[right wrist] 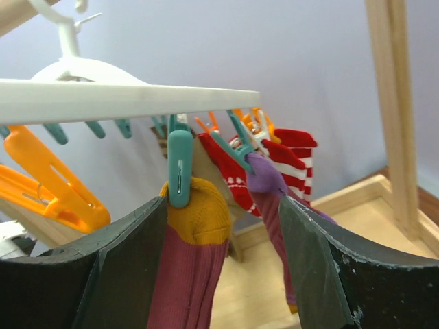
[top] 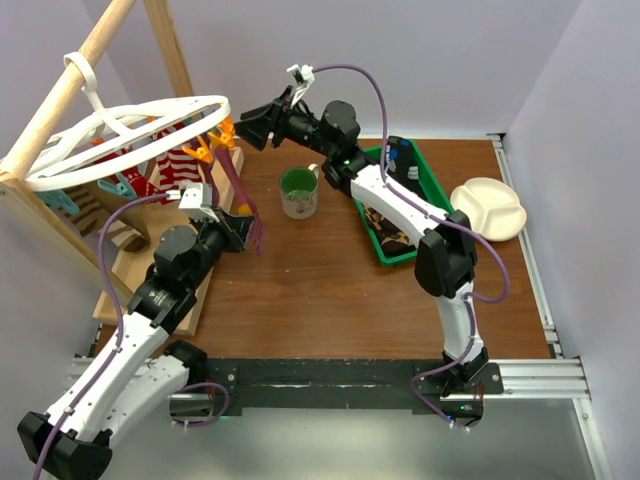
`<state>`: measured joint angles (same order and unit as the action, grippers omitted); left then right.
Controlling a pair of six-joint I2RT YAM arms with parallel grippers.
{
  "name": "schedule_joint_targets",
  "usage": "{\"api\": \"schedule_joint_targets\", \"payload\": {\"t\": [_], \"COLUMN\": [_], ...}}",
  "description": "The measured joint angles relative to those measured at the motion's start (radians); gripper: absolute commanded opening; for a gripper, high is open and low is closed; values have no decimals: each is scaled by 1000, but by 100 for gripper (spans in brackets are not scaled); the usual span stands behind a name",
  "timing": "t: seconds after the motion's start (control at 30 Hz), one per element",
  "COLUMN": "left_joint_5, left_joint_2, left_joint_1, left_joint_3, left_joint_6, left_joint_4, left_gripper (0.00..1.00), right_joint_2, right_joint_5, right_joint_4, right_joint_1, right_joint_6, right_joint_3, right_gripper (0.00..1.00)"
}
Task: Remove the socks clipped to the hanger
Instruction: Adjust the hanger on the clothesline.
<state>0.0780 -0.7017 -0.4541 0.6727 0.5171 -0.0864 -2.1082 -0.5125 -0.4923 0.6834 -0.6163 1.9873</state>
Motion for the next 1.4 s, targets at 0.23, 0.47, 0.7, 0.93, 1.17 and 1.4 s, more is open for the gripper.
{"api": "schedule_joint_targets", "payload": {"t": [0.23,0.47,0.7,0.93,1.17,1.4], "left_joint_5": [-17,-34,-46,-48,-56,-63], "left_joint_2": [0,0,3,8,8,8], "left_joint_1": [0,0,0,0,0,0], "left_joint_3": [7,15,27,27,28,28], "left_joint_6": [12,14,14,14,14,14], "left_joint_4": [-8,-11,-14,-18,-25,-27], "left_gripper": [0,0,0,0,0,0], "right_joint_2": [-100,-148,-151,-193,-194,-195], "right_joint_5": [-92,-127,-132,-108,-72,-15], "right_joint_4": [-107,-127,-128,-92,-42,-39], "right_joint_1": [-4,-4,-1,19,55,64], "right_joint_6": [-91,-135,-144,-126,-96,-98], "right_joint_3": [79,156,182,277,283,288], "right_gripper": [72,74,76,76,70,50]}}
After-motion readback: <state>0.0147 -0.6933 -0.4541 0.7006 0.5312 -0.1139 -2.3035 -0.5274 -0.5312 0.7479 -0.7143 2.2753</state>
